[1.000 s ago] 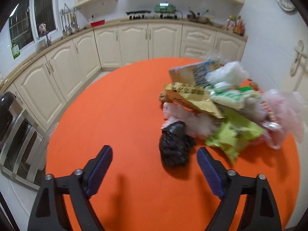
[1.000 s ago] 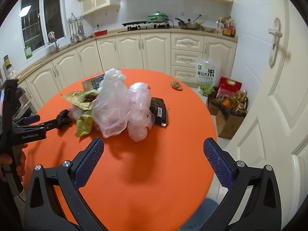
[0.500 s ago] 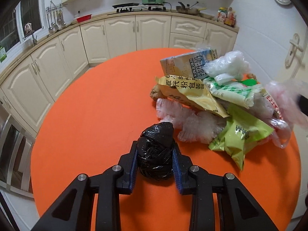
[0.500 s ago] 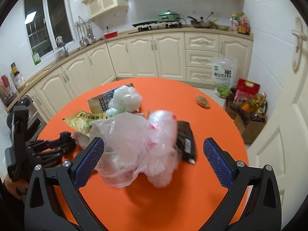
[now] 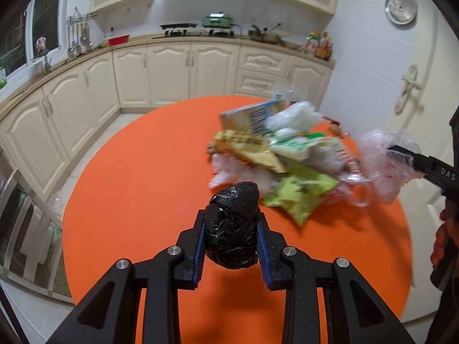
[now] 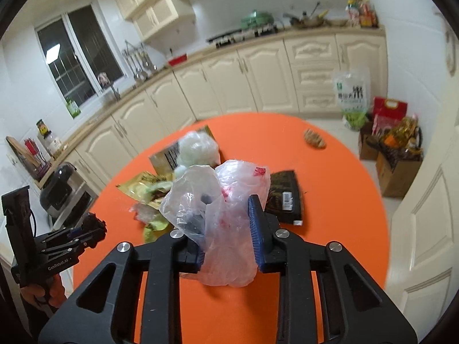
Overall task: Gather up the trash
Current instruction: 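Carry both bags to the blue bin and open both tools to drop them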
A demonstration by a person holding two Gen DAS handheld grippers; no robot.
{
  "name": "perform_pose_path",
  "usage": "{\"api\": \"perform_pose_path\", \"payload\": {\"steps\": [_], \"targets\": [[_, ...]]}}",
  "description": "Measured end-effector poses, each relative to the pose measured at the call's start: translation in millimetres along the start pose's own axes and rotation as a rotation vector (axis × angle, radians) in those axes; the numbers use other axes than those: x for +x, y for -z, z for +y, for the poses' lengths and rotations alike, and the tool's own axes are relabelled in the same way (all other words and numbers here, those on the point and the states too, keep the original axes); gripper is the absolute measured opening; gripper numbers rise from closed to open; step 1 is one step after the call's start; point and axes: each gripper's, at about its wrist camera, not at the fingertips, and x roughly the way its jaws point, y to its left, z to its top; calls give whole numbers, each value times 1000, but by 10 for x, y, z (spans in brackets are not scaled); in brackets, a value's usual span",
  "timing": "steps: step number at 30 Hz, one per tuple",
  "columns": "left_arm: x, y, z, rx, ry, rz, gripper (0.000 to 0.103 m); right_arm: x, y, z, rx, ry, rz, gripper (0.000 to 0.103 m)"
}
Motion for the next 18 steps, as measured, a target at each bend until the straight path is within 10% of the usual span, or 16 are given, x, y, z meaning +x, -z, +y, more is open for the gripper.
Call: {"api": "perform_pose_path", "payload": {"steps": [10, 18], "targets": [[-602, 192, -915, 137, 100, -25, 28, -1067, 289, -139, 30, -26, -118, 25], [-487, 455, -2141, 304, 241, 42, 28, -1866, 892, -778, 99, 166, -130, 25]]}}
